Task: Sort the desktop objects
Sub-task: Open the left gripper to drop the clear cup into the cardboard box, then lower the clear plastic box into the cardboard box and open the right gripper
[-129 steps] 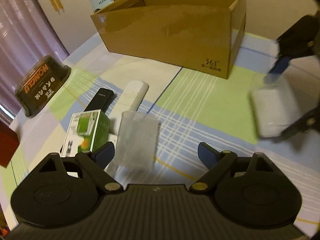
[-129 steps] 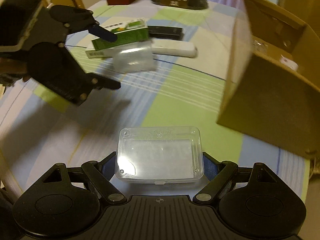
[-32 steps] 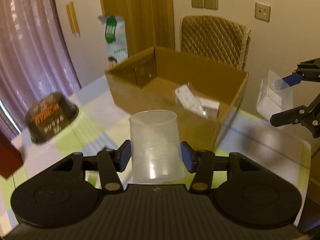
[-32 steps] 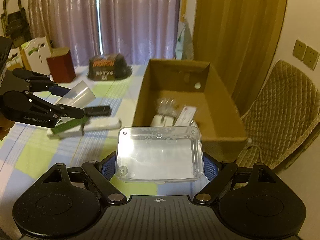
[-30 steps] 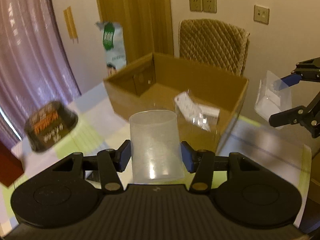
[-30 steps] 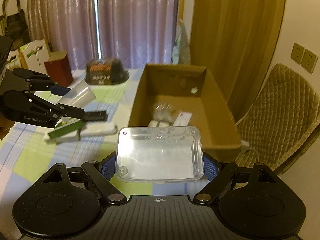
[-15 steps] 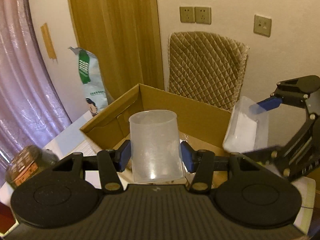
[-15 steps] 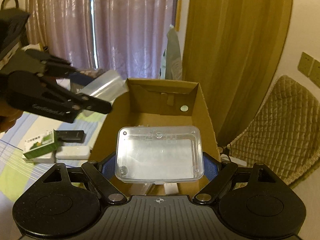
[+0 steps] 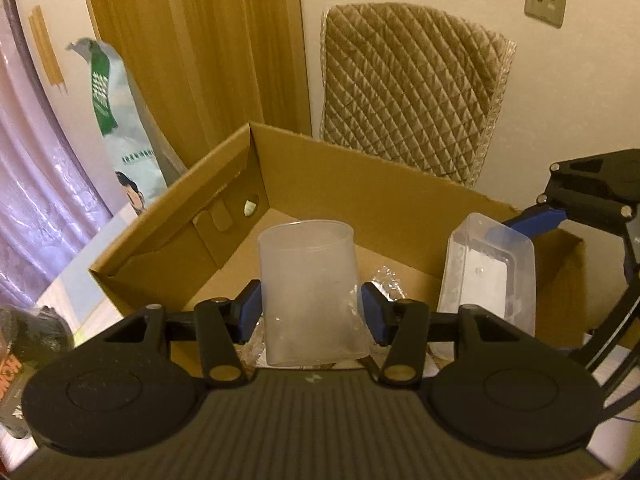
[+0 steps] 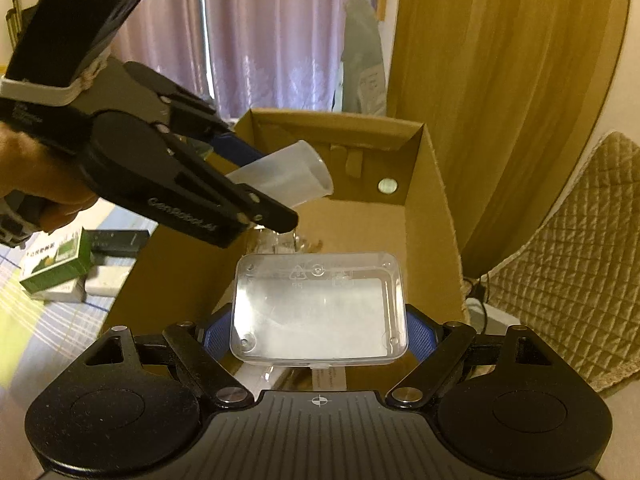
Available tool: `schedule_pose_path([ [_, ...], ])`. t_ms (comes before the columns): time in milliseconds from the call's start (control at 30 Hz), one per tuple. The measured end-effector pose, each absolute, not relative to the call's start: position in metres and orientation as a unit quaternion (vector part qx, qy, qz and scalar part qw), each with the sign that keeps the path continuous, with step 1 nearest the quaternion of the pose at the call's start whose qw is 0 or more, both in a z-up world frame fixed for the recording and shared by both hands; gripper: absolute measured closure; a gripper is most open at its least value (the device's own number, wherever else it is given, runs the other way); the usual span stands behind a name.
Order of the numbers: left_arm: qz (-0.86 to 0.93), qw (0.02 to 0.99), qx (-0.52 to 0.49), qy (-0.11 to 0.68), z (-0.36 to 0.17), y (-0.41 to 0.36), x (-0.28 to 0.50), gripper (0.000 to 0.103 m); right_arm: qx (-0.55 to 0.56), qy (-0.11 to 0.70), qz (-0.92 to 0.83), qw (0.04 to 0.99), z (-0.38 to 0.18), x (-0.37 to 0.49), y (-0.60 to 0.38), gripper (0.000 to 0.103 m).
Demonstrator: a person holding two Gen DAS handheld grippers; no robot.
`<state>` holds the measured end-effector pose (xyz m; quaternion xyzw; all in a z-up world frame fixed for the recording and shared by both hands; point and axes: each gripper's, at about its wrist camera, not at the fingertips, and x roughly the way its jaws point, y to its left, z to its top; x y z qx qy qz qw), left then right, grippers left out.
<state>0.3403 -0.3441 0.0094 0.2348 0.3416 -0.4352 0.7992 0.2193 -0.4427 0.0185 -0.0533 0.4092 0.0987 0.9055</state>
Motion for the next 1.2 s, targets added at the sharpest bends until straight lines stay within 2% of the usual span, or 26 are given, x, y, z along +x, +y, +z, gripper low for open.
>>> schedule_pose_path([
  [367,-0.438,0.793,0.227,0.358,-0.005,-0.35,0.35,0.054,-0.054,0.424,0.106,0.898,0.007,0.224,-0.442,0.019],
  [533,-0.436,0.798,0.222,0.352,0.0,-0.344,0.35,0.043,-0.057,0.427,0.105,0.896,0.005,0.225,-0.441,0.019],
  [1200,-0.424,0.815,0.199,0.341,0.018,-0.324,0.348,0.043,-0.077,0.427,0.103,0.895,0.002,0.234,-0.434,0.018],
])
